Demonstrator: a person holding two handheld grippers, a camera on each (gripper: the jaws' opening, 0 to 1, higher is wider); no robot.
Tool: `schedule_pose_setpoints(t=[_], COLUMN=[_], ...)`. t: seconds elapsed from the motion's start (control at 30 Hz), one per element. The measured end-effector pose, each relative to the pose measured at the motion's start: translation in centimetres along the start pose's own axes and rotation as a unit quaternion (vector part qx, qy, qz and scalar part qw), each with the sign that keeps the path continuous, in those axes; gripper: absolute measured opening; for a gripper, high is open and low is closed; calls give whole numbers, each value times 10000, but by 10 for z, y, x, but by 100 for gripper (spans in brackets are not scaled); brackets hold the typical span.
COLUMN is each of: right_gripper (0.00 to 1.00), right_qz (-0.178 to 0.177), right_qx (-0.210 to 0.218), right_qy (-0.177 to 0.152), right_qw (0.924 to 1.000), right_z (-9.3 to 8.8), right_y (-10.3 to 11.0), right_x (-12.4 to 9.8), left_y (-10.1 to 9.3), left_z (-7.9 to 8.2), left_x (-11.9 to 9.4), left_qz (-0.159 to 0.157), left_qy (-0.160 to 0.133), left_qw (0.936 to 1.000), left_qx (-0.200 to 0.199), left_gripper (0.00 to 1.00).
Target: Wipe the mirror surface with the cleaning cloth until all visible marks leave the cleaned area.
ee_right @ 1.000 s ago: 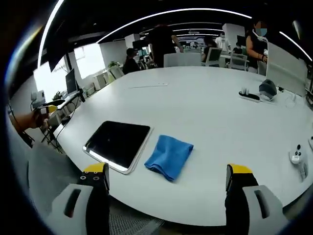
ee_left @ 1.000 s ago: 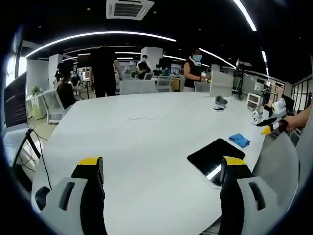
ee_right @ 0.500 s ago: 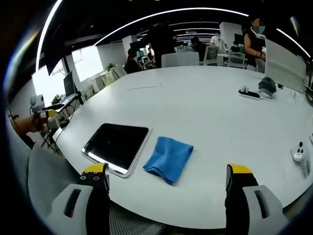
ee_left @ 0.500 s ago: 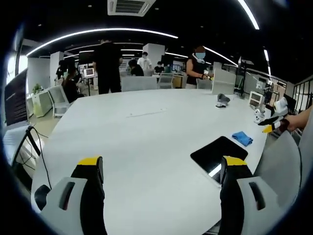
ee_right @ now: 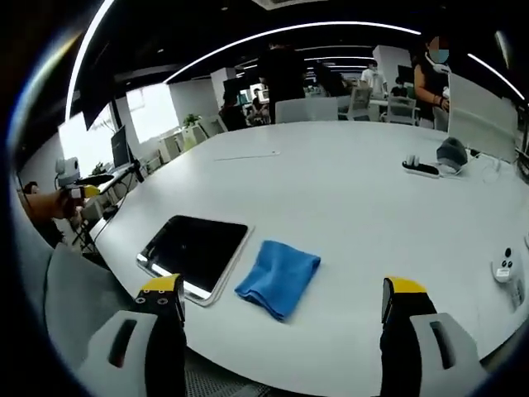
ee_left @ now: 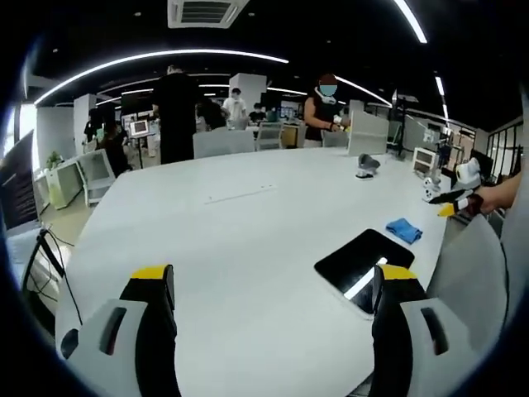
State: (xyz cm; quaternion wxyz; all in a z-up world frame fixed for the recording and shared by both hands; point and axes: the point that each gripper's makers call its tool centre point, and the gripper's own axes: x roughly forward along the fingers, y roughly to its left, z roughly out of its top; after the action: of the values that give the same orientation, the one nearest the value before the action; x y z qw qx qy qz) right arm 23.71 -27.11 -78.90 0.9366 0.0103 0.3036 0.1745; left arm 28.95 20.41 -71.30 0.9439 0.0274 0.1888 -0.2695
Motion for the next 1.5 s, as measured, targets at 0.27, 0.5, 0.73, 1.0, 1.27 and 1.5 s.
schedule_pose_setpoints(t=[0.27,0.5,0.73,1.0,1.27,1.5], right_gripper=[98,92,84,58,31,16], right_qz=[40,43,-80,-415,-442,-820], right_qx=[-25,-147,-219,380,118,-44], right_qy=[124,193,398,751,1199,1592], right_qw=[9999,9997,9989,9956,9917,9838], right_z=[8,19,23,6,-13,-33], right_y=[5,9,8,2,12,-2], right_x=[2,8,41,74,88,95], left_y=[4,9,4,-4,0,2], left_z=[0,0,-5,-17,-18,-23], left_x=[0,-5,-6,-9,-9,-7], left_qz=[28,192,147,69,87,112], left_qy=[-29,-115,-117,9,10,73], left_qw=[10000,9997,9996,9996,9995,9993], left_qx=[-86,-127,-218,-260,-315,-357], left_gripper=[99,99,99,99,99,99])
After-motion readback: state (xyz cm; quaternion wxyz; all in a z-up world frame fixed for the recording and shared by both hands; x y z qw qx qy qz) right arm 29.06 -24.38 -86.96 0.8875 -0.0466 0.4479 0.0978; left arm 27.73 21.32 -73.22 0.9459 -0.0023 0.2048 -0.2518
